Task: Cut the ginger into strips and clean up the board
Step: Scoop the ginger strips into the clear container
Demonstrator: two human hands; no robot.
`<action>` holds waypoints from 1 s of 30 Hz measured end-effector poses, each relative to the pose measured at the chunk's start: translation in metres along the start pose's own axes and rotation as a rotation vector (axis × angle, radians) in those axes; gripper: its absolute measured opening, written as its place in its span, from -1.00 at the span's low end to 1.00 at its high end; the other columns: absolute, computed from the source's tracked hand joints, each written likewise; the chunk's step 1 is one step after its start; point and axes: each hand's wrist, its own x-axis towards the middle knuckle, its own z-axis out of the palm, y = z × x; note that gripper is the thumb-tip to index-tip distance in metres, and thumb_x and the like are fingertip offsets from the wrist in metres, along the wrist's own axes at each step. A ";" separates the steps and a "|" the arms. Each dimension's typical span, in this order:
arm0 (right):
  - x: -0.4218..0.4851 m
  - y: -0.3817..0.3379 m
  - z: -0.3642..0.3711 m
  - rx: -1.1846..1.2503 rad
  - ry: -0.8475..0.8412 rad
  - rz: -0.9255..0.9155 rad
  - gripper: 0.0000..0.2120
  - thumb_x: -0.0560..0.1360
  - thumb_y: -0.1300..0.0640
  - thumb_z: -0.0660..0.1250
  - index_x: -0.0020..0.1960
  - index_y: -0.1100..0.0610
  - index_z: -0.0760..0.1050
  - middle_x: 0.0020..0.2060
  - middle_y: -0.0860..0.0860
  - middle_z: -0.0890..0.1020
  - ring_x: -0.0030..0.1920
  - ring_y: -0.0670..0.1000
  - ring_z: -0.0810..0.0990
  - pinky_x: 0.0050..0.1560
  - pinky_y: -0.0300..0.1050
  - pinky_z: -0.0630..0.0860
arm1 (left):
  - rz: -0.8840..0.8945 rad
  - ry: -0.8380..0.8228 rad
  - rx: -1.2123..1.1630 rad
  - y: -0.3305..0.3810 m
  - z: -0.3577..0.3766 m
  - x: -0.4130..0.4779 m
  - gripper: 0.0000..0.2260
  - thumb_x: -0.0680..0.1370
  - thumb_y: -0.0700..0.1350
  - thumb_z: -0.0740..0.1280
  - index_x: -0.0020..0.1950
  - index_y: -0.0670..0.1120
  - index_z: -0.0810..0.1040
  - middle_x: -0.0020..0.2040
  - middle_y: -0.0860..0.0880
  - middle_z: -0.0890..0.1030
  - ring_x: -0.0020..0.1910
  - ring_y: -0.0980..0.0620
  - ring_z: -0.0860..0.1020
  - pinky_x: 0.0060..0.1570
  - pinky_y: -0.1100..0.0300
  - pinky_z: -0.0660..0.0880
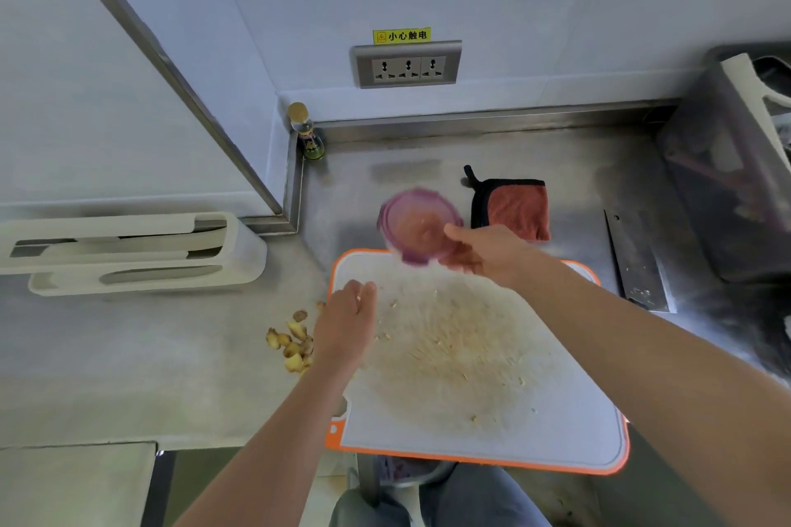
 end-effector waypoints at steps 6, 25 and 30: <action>0.034 -0.009 0.023 0.347 0.202 0.008 -0.84 0.47 0.29 0.41 -0.03 0.31 0.46 -0.23 0.15 0.57 -0.23 0.09 0.62 -0.28 -0.12 0.60 | 0.124 -0.048 0.248 -0.017 0.004 0.000 -0.71 0.60 -0.11 0.21 0.31 -0.05 0.49 0.33 -0.03 0.47 0.29 -0.08 0.38 0.24 0.11 0.34; -0.046 0.162 -0.053 -0.837 0.655 -0.627 -0.48 0.59 -0.02 -0.03 0.49 0.15 0.24 0.50 0.07 0.24 0.50 0.03 0.14 0.46 -0.09 0.02 | 0.359 -0.039 0.422 -0.070 0.048 -0.049 -0.29 0.58 0.21 -0.21 0.56 -0.27 -0.07 0.58 -0.21 -0.11 0.56 -0.11 -0.17 0.50 0.05 -0.27; -0.069 0.215 -0.046 -0.903 0.714 -0.418 -0.30 0.53 -0.18 -0.26 0.55 0.20 -0.10 0.55 0.08 -0.06 0.53 -0.04 -0.18 0.49 -0.13 -0.32 | 0.406 -0.173 0.310 -0.050 0.072 -0.062 -0.25 0.49 0.23 -0.30 0.55 -0.22 -0.22 0.56 -0.18 -0.28 0.50 0.00 -0.37 0.48 0.08 -0.39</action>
